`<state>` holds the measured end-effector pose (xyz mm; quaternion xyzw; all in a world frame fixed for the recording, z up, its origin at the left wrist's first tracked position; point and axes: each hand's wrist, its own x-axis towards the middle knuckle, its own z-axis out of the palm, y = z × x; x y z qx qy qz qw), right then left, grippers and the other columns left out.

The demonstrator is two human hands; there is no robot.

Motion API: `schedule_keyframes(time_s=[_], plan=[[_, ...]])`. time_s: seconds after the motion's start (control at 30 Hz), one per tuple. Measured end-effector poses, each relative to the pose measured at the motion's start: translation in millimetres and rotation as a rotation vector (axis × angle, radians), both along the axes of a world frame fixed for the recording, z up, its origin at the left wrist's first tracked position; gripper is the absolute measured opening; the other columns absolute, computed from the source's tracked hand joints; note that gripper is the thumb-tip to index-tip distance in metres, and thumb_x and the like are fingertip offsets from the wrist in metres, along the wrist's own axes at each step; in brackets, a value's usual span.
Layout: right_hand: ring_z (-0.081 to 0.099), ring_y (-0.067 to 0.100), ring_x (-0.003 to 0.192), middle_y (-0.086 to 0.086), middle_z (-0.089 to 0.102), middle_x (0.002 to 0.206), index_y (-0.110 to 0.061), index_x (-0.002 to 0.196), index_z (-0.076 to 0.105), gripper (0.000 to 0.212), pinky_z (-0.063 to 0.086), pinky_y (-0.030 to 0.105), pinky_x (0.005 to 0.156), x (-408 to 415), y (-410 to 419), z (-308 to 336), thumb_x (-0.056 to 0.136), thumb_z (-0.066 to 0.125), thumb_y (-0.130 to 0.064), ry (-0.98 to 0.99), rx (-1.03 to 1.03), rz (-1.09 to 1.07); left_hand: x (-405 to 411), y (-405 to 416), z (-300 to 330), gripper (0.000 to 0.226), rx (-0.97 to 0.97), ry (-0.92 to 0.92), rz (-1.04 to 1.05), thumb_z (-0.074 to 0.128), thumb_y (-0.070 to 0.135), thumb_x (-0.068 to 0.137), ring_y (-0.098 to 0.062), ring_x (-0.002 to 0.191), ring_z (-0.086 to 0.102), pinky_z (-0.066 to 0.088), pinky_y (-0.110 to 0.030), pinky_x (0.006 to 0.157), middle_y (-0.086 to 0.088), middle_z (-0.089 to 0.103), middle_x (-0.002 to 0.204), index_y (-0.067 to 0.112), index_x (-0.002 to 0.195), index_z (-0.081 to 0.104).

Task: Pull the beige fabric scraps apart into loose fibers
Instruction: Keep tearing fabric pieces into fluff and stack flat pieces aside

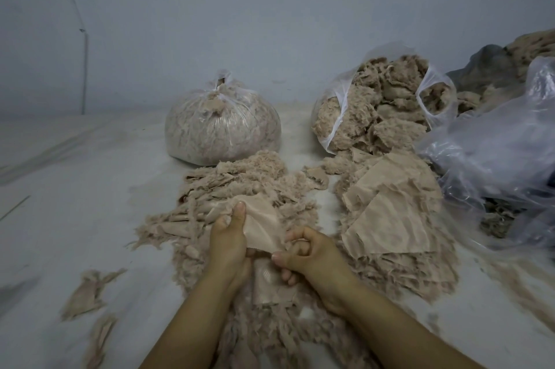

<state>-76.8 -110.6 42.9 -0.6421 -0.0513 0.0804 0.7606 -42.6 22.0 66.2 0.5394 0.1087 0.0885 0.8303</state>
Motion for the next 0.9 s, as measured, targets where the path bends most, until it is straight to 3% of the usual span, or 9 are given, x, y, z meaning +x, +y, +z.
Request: schedule_keyframes(time_s=[0.13,0.2,0.3,0.47,0.6,0.7,0.77,0.83,0.9], plan=[[0.053,0.010,0.041,0.001,0.058,0.049,-0.005,0.098,0.054,0.027,0.044,0.020,0.043,2,-8,2,0.080,0.073,-0.002,-0.070,-0.181,-0.030,5,15,6,0.020,-0.091,-0.002,0.037,0.049,0.021,0.098,-0.012,0.056,0.066,0.054,-0.023,0.048,-0.003,0.069,0.069,0.010,0.084,0.060],[0.055,0.013,0.045,0.000,0.061,0.053,-0.008,0.104,0.055,0.032,0.045,0.022,0.044,2,-11,5,0.081,0.074,-0.019,-0.091,-0.185,-0.055,4,18,6,0.021,-0.028,-0.024,-0.002,0.049,0.020,0.098,-0.012,0.058,0.068,0.054,-0.023,0.050,-0.002,0.071,0.068,0.009,0.084,0.062],[0.062,0.017,0.058,0.005,0.069,0.076,-0.020,0.108,0.058,0.058,0.046,0.026,0.047,1,-9,8,0.064,0.075,-0.053,-0.041,-0.196,0.023,-2,7,1,0.024,0.046,-0.051,-0.067,0.050,0.023,0.097,-0.019,0.069,0.067,0.056,-0.031,0.064,-0.009,0.070,0.076,0.005,0.087,0.062],[0.057,0.006,0.049,-0.006,0.062,0.056,-0.013,0.093,0.056,0.031,0.046,0.018,0.050,4,-10,0,0.074,0.079,-0.003,-0.087,-0.259,0.084,-2,8,7,0.022,-0.069,-0.083,-0.047,0.049,0.023,0.097,-0.015,0.067,0.068,0.057,-0.029,0.059,-0.004,0.073,0.073,0.009,0.087,0.064],[0.058,0.007,0.055,-0.003,0.063,0.063,-0.009,0.104,0.058,0.028,0.048,0.020,0.055,4,-14,-1,0.081,0.074,-0.008,-0.068,-0.221,0.037,-1,17,2,0.024,-0.022,-0.091,-0.119,0.054,0.026,0.092,-0.022,0.075,0.069,0.059,-0.031,0.061,-0.013,0.071,0.087,0.004,0.094,0.065],[0.070,0.017,0.086,0.004,0.072,0.091,-0.008,0.118,0.062,0.042,0.055,0.031,0.076,3,-8,4,0.090,0.061,-0.039,0.000,0.009,0.100,-6,9,-8,0.032,0.112,-0.122,-0.381,0.059,0.033,0.084,-0.028,0.081,0.071,0.058,-0.031,0.067,-0.021,0.072,0.090,0.004,0.085,0.073],[0.068,0.029,0.101,0.015,0.071,0.106,-0.003,0.115,0.065,0.046,0.055,0.040,0.087,4,-7,7,0.091,0.056,-0.041,0.010,0.172,0.043,-9,4,-12,0.031,0.197,-0.170,-0.553,0.059,0.031,0.088,-0.030,0.090,0.070,0.057,-0.031,0.073,-0.021,0.071,0.099,0.005,0.097,0.072],[0.068,0.032,0.092,0.022,0.070,0.103,0.000,0.105,0.067,0.036,0.054,0.042,0.083,7,-9,7,0.085,0.063,-0.030,0.034,0.289,-0.215,-9,1,-16,0.036,0.256,-0.199,-0.503,0.060,0.034,0.087,-0.026,0.070,0.069,0.054,-0.026,0.057,-0.013,0.072,0.085,0.004,0.106,0.066],[0.065,0.030,0.083,0.021,0.070,0.093,-0.005,0.091,0.069,0.019,0.053,0.042,0.079,10,-10,5,0.087,0.063,-0.023,-0.013,0.291,-0.376,-7,1,-17,0.034,0.278,-0.191,-0.362,0.059,0.037,0.084,-0.015,0.049,0.057,0.044,-0.021,0.042,-0.005,0.064,0.066,0.008,0.100,0.066]])
